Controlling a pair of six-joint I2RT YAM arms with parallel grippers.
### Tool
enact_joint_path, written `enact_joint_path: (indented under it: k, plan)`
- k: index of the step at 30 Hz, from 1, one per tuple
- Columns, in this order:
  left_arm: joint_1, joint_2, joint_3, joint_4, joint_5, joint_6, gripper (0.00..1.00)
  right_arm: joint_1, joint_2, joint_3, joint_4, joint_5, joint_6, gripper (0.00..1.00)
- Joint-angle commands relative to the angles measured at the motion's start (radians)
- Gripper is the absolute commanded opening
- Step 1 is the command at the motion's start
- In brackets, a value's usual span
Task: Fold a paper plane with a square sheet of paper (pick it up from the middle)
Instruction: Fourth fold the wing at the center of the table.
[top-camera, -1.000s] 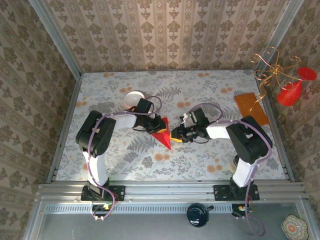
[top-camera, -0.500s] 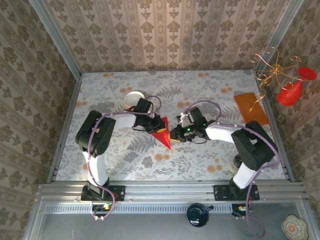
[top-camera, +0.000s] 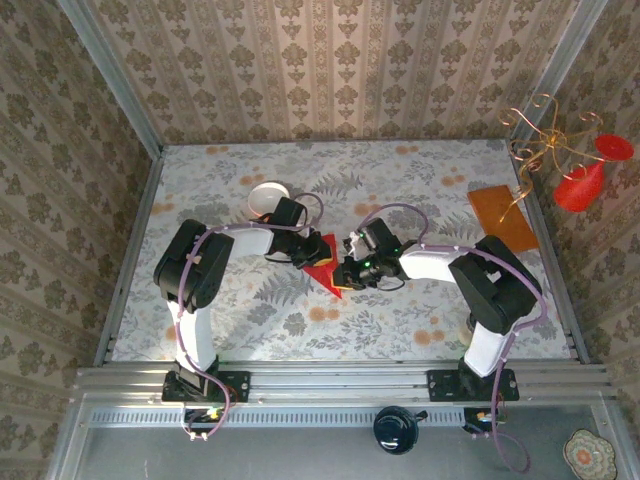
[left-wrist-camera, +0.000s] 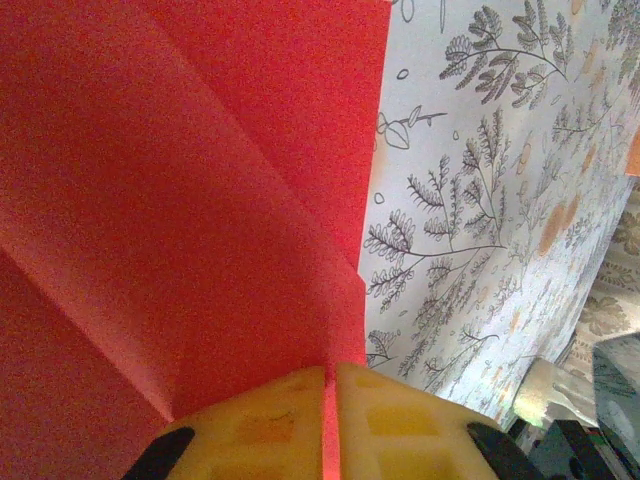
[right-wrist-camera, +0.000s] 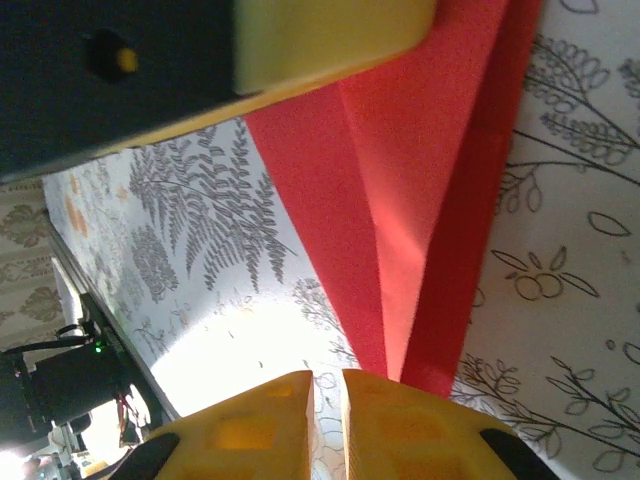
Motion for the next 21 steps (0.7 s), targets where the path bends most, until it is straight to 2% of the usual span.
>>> enact_joint_path:
  k: [1,21]
  plan:
    - [0.005,0.014,0.021,-0.016,0.006,-0.01,0.13,0.003,0.017,0.028,-0.047,0.033,-0.026,0.17]
    - [0.005,0.025,0.028,-0.019,0.008,-0.007,0.13,0.003,0.036,0.032,-0.079,0.062,-0.037,0.17]
